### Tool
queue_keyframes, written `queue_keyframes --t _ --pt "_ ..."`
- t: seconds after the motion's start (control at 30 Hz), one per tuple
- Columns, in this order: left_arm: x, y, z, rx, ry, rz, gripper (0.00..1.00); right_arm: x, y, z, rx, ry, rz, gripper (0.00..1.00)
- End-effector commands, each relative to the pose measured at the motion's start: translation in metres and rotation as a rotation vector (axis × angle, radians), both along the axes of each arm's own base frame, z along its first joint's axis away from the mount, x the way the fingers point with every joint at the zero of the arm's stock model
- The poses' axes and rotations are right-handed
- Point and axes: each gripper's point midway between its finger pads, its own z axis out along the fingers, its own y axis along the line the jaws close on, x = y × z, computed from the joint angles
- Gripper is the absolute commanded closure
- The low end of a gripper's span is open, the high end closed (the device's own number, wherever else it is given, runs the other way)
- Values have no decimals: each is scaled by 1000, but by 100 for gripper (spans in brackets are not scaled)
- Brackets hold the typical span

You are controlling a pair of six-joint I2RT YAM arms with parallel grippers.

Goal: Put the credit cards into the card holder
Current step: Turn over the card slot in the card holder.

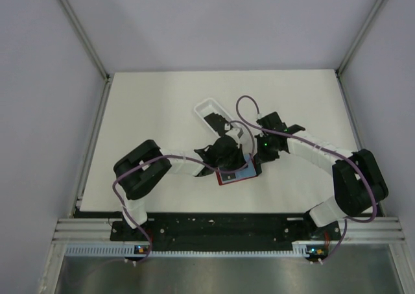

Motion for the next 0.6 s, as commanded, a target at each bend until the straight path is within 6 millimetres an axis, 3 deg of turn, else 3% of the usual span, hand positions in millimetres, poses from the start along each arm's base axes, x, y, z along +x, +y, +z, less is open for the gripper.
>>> queue_keyframes --t 0.0,0.23,0.57 --pt "0 1 -9 33 2 -2 100 10 1 7 6 -27 -9 100" --pt "-13 31 -37 156 65 36 100 11 -3 8 -7 -42 -23 100" --pt "-34 82 -55 275 100 110 100 10 -7 4 -29 -39 -31 100"
